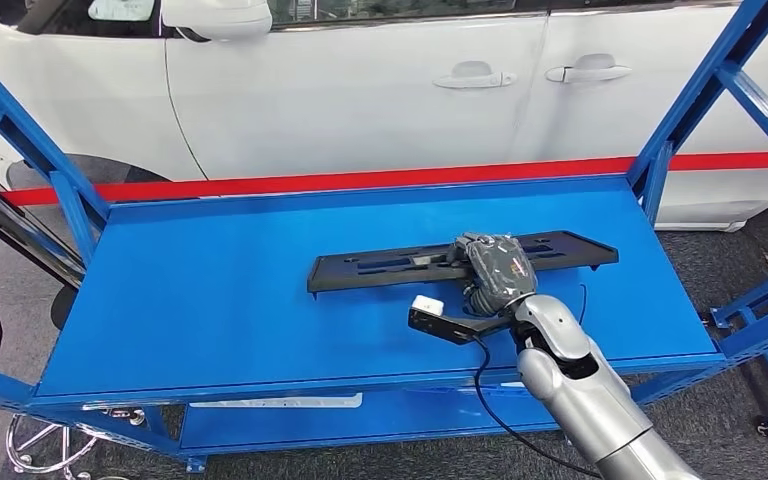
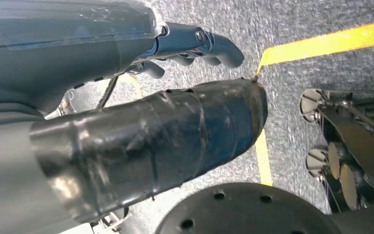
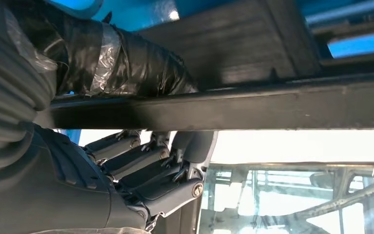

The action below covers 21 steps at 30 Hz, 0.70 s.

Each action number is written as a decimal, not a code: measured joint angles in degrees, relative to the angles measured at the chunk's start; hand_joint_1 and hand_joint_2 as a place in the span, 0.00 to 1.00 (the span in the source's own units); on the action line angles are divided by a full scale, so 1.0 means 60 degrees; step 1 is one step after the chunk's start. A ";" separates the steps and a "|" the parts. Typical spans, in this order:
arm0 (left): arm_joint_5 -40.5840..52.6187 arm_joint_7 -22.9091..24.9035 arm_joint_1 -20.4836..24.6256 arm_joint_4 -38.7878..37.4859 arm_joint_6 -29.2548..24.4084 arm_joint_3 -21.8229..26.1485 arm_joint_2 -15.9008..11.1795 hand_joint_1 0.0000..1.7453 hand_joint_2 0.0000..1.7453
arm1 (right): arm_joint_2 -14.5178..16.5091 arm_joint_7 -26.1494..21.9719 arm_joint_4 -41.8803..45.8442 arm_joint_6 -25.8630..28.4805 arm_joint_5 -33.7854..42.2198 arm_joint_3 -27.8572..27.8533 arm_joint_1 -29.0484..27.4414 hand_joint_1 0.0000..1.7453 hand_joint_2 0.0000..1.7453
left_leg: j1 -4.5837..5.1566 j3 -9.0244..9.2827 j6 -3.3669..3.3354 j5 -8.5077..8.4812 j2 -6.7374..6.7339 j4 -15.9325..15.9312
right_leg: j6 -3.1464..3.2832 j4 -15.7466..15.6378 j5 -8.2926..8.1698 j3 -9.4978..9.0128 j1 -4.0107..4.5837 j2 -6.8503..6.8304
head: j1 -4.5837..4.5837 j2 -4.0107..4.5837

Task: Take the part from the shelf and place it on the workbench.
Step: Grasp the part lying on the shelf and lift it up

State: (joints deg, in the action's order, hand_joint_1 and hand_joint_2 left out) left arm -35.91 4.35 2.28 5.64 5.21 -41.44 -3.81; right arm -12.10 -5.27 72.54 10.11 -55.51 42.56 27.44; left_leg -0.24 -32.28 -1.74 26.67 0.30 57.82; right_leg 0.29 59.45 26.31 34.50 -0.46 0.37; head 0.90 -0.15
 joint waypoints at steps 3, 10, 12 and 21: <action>0.0000 0.0004 -0.0002 0.0000 -0.0001 0.0000 -0.0005 0.00 0.25 | -0.0054 -0.0014 0.0063 0.0014 0.0003 -0.0025 0.0006 1.00 1.00 | -0.0003 0.0014 0.0062 0.0000 0.0000 -0.0018 | 0.0017 0.0005 0.0007 -0.0009 0.0003 -0.0002 | 0.0000 0.0000; -0.0001 0.0001 0.0002 0.0004 -0.0001 0.0000 -0.0006 0.00 1.00 | -0.0126 -0.0025 0.0106 0.0023 0.0003 -0.0051 0.0046 1.00 1.00 | 0.0002 0.0050 0.0102 0.0010 -0.0001 -0.0016 | 0.0022 0.0005 0.0010 -0.0057 0.0003 -0.0004 | 0.0000 0.0000; -0.0007 -0.0005 0.0002 0.0006 0.0000 0.0000 -0.0008 0.00 0.50 | -0.0149 -0.0039 0.0128 0.0019 0.0003 -0.0051 0.0055 1.00 1.00 | 0.0010 0.0051 0.0102 0.0011 -0.0001 -0.0013 | 0.0021 0.0003 0.0010 -0.0061 0.0002 -0.0004 | 0.0000 0.0000; -0.0138 -0.0071 0.0001 0.0067 0.0022 0.0000 -0.0032 0.00 1.00 | -0.0248 -0.0046 0.0154 0.0002 0.0016 -0.0051 0.0059 1.00 1.00 | 0.0019 0.0050 0.0104 0.0019 -0.0001 0.0016 | 0.0018 0.0001 0.0008 -0.0073 -0.0021 -0.0004 | 0.0000 0.0000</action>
State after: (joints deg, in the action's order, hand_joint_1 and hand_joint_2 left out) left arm -36.74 3.92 2.29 6.04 5.34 -41.44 -4.01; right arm -13.59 -5.55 73.47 10.12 -55.41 42.25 27.80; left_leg -0.13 -31.98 -1.11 26.79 0.29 57.92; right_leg 0.40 59.45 26.36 34.06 -0.58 0.35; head 0.90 -0.15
